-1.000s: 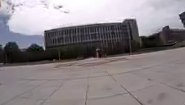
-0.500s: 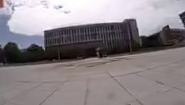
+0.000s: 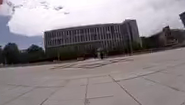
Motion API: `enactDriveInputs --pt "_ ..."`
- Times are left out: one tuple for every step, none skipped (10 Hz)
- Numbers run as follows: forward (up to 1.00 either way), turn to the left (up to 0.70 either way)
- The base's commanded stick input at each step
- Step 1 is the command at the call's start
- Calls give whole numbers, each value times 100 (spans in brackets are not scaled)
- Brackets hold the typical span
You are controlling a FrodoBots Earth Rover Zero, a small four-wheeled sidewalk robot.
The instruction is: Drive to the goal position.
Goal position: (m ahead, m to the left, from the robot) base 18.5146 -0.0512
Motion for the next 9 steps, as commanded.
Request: enactDriveInputs --pt "70 0" --pt "70 0" --pt "70 0" --pt "70 0" --pt "70 0" --pt "70 0" --pt "70 0" --pt "70 0" --pt "70 0"
